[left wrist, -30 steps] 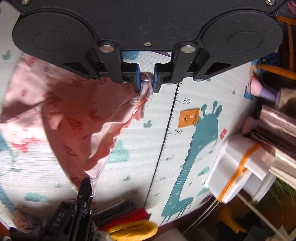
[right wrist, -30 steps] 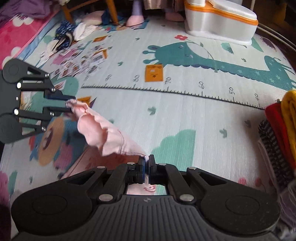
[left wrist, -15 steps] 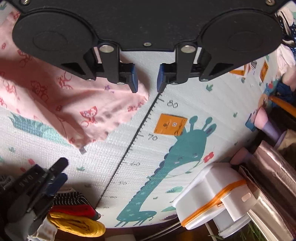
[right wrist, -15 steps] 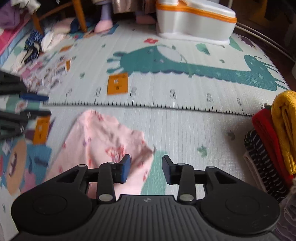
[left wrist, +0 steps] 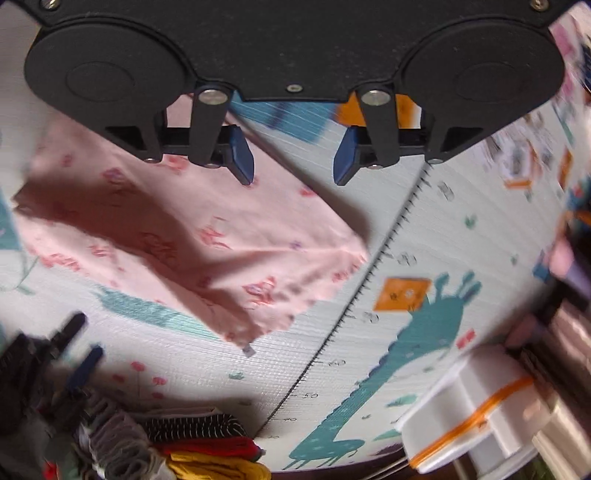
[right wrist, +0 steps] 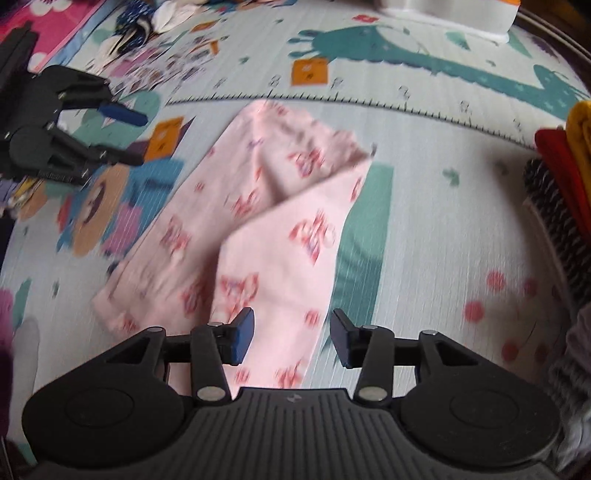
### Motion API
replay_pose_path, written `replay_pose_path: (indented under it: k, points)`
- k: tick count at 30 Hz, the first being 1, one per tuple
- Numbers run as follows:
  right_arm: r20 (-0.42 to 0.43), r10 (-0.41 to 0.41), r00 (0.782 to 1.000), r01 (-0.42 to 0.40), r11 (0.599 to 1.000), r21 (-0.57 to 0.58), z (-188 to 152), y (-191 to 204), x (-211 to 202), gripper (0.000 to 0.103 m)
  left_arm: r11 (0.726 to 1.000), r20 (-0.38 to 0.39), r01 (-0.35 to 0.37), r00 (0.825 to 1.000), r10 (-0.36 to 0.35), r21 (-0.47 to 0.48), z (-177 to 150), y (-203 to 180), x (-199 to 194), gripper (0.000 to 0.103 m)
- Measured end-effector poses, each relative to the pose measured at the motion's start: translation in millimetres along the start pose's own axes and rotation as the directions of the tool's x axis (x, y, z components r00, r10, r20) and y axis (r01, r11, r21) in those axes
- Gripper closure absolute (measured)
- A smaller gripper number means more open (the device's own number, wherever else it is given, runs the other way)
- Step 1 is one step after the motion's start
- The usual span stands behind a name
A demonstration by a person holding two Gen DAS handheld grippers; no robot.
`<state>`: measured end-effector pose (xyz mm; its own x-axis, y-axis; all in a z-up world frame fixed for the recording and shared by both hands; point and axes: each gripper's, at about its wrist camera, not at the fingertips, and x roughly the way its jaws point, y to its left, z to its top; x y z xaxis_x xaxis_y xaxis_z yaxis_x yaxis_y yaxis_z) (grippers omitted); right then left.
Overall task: Fold clothes
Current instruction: 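Lay the pink garment flat on the mat and open both grippers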
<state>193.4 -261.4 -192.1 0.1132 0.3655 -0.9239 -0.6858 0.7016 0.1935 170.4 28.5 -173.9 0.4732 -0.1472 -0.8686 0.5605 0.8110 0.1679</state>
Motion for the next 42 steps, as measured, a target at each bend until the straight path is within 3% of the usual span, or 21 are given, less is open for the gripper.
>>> replay_pose_path:
  k: [4,7,13,15,18,21,23,27,31,35,37,39,40,41,42]
  points:
    - [0.011,0.058,0.998,-0.057,0.996,-0.062,-28,20,-10,0.057,0.991,-0.013,0.057,0.998,-0.059,-0.119,-20,-4,-15,0.056]
    - [0.019,0.094,0.995,-0.091,0.987,-0.132,-42,41,-11,0.057,0.967,-0.029,0.093,0.994,-0.103,-0.235,-36,-9,-26,0.056]
    - [-0.036,0.177,0.984,-0.181,0.958,-0.221,-56,75,-2,0.057,0.885,-0.023,0.181,0.977,-0.211,-0.43,-76,-33,-28,0.061]
    - [-0.057,0.191,0.98,-0.199,0.953,-0.228,-59,79,3,0.057,0.845,-0.014,0.224,0.964,-0.264,-0.486,-85,-43,-21,0.068]
    - [-0.093,0.199,0.976,-0.215,0.953,-0.212,-61,80,16,0.057,0.782,-0.01,0.272,0.942,-0.335,-0.561,-92,-52,-7,0.068]
    - [-0.122,0.191,0.974,-0.214,0.952,-0.219,-60,80,30,0.057,0.737,-0.018,0.283,0.928,-0.371,-0.613,-94,-53,7,0.068]
    - [-0.126,0.193,0.973,-0.218,0.949,-0.227,-57,83,36,0.057,0.721,-0.019,0.27,0.931,-0.365,-0.639,-95,-49,13,0.068]
    - [-0.139,0.203,0.969,-0.232,0.941,-0.245,-48,91,47,0.057,0.654,-0.018,0.256,0.924,-0.382,-0.712,-100,-40,26,0.068]
    - [-0.155,0.211,0.965,-0.247,0.928,-0.278,-45,101,54,0.057,0.638,-0.032,0.24,0.923,-0.383,-0.732,-106,-40,31,0.068]
    - [-0.165,0.211,0.963,-0.251,0.928,-0.276,-44,101,58,0.057,0.548,0.009,0.254,0.912,-0.409,-0.797,-114,-33,35,0.068]
    - [-0.168,0.207,0.964,-0.247,0.93,-0.273,-43,100,60,0.057,0.526,0.017,0.25,0.913,-0.408,-0.813,-114,-34,37,0.068]
    - [-0.168,0.201,0.965,-0.241,0.933,-0.267,-42,99,62,0.057,0.515,0.027,0.252,0.914,-0.405,-0.82,-113,-33,37,0.069]
    - [-0.17,0.199,0.965,-0.239,0.934,-0.266,-42,99,63,0.057,0.523,0.026,0.253,0.915,-0.402,-0.814,-111,-34,37,0.08]
    - [-0.172,0.197,0.965,-0.238,0.934,-0.266,-42,98,64,0.057,0.546,0.018,0.249,0.919,-0.394,-0.8,-108,-35,36,0.093]
    - [-0.174,0.193,0.966,-0.235,0.934,-0.269,-42,98,65,0.057,0.581,0.005,0.243,0.925,-0.38,-0.777,-105,-37,34,0.099]
